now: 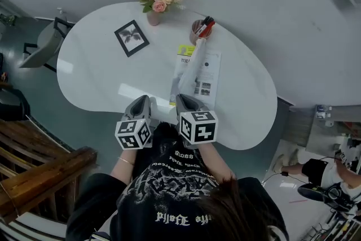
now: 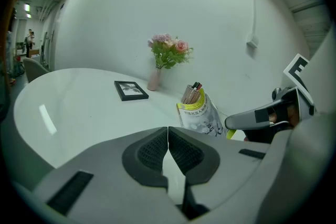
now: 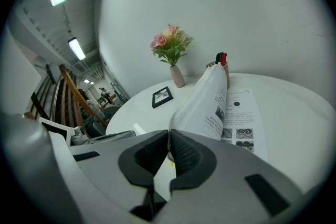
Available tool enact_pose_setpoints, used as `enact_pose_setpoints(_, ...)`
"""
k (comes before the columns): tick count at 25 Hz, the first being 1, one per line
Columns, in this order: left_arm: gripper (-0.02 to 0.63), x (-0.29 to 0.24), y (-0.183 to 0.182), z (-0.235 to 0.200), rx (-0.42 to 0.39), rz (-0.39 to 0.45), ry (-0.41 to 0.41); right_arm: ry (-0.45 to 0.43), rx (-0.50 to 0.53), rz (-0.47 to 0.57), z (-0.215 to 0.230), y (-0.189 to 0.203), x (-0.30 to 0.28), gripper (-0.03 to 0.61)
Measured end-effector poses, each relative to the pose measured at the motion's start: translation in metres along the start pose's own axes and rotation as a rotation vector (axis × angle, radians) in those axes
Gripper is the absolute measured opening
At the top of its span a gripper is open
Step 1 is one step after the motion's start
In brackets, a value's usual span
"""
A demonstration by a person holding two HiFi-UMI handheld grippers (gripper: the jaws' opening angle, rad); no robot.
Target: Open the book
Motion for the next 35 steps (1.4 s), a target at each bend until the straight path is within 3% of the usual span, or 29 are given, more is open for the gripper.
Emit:
enact_pose_setpoints(18,0.025,0.040,0.008,-0.036,0.097,0.078,-0.141,-0.164,0.126,-0.035,-0.055,-0.002,-0.028,0.035)
enact_pose_setpoints(35,0.023,0.062,0.010,-0.068,0.141,0.116,-0.219,-0.221,0.185,-0.077,-0.090,0.001,-0.055,0.035)
Point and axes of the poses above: the fingertips, and each gripper's own axes: x backward along the fingers, z to its right, y out of its underside, the point moved 5 cm from there along x, backward along the fingers, and after that the axes turned 4 degrees about y, right-handed, at the moved point
